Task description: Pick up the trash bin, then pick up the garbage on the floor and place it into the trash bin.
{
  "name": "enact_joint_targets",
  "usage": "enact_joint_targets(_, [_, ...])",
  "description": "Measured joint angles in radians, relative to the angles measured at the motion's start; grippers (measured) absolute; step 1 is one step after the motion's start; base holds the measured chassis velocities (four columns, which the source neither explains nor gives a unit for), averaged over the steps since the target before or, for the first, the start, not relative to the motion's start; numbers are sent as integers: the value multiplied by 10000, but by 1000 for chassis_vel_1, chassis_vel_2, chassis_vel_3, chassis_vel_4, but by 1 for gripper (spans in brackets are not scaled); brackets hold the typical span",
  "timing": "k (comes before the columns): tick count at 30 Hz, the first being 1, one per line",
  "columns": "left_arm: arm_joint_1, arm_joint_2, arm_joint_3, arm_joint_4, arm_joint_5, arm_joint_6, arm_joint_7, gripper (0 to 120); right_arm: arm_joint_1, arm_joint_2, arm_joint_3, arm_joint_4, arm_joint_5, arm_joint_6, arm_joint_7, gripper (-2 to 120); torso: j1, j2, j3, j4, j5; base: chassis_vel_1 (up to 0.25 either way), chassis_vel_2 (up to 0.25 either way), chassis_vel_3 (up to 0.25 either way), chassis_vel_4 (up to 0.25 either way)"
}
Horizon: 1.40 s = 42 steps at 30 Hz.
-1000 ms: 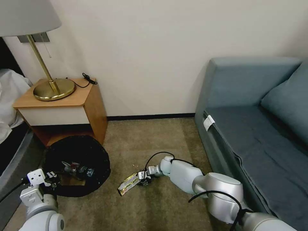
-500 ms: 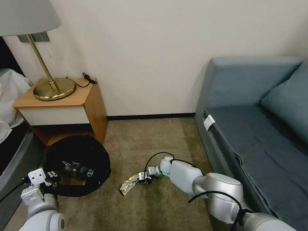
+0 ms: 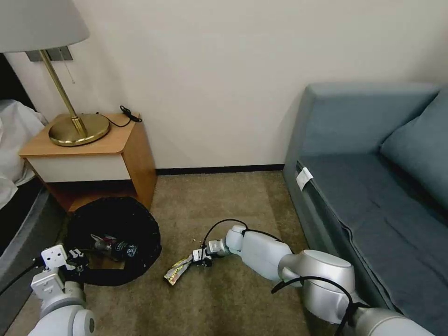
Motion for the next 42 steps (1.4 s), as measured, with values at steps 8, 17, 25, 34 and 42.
enact_joint_targets(8, [-54,0,11,73,18,30,-4,2,-69,-304,43,345,139,76,-9,0,0,0,0,1,1,0,0,0,0])
enact_joint_targets(17, [-129,0,31,234,21,101,-10,2,563,-2037,91,2670,1360,-234,43,0,0,-1,0,-1,3,0,0,0,0])
enact_joint_targets(25, [-273,0,153,491,99,233,-18,2,791,-3481,1233,5089,2374,-552,211,0,0,0,0,0,3,0,0,0,0])
enact_joint_targets(34, [-323,0,242,658,117,245,-20,2,962,-4920,2071,7706,3589,-1114,397,0,0,0,0,-4,0,0,0,0,0])
enact_joint_targets(42, [-359,0,449,726,54,282,-55,2,844,-4685,2314,9874,5072,-1567,1379,0,0,0,0,-1,0,0,0,0,0])
